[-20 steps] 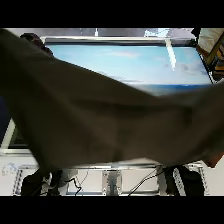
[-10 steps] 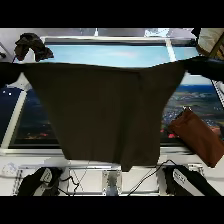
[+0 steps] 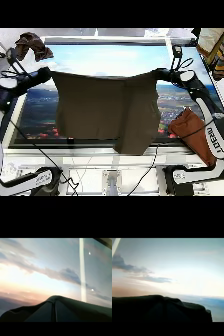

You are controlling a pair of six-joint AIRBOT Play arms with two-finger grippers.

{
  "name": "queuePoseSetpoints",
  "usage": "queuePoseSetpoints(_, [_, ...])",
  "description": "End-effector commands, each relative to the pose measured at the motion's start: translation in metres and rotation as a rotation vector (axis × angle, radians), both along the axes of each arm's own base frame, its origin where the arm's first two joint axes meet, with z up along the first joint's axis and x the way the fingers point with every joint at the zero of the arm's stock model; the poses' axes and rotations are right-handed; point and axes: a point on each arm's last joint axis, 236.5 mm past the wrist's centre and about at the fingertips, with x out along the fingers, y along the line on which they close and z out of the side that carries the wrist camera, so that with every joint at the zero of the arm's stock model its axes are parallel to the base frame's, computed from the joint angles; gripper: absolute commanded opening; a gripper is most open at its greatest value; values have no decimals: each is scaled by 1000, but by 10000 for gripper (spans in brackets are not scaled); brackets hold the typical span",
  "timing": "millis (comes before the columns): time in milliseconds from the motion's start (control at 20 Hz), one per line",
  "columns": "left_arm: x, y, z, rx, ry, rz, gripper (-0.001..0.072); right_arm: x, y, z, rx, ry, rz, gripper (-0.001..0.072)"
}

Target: Fold the shirts.

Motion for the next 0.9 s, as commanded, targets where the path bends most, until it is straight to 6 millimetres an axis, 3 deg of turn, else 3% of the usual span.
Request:
queuePoseSetpoints(0, [13,6,-33,37,32,27,15,10,-2,-19,-36,-8,-14,16])
queuePoseSetpoints(200, [-3,-5,-50,65,115,-56,15,-12,15,-36,-16,98,73,16])
queuePoseSetpoints(300, [-13,-6,-61,60,184,-60,15,-25,12,-47,-21,181,63,16])
queuePoseSetpoints(450, [-31,-1,-80,92,288,-67,16,-48,-2,-59,-94,292,54,17])
queuePoseSetpoints(850, [-75,21,-117,210,517,-72,16,-119,5,-107,-108,569,150,17])
